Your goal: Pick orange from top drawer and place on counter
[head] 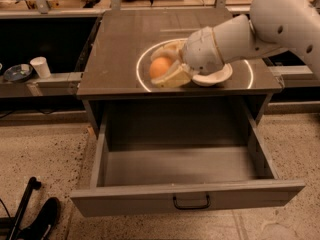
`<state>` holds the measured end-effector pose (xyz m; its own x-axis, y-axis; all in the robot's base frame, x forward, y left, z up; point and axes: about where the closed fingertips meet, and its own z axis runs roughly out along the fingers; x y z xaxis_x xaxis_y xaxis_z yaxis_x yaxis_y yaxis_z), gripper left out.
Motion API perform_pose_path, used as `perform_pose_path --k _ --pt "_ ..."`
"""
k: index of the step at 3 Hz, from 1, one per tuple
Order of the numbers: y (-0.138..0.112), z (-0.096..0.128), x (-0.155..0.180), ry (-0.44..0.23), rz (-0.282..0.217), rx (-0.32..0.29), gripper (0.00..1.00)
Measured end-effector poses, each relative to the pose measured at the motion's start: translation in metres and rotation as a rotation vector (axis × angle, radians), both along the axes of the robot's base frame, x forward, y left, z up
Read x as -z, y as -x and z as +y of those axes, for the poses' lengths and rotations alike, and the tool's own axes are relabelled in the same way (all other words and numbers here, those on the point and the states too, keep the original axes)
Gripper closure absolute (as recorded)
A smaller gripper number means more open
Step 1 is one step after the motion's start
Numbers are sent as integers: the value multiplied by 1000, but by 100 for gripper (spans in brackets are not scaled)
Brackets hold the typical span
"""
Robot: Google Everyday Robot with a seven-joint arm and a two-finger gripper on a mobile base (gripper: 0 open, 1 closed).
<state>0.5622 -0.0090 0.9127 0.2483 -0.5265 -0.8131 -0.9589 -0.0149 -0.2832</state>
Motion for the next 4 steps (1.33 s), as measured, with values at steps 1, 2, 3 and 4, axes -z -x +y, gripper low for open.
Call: perform_pose_path --k 1,2,3,4 --pt "-31 14 -20 -142 105 76 100" --pt "-88 37 -30 -266 196 208 100" --pt "-119 54 -23 -275 233 311 100" --pt "-138 61 1 -231 281 396 100"
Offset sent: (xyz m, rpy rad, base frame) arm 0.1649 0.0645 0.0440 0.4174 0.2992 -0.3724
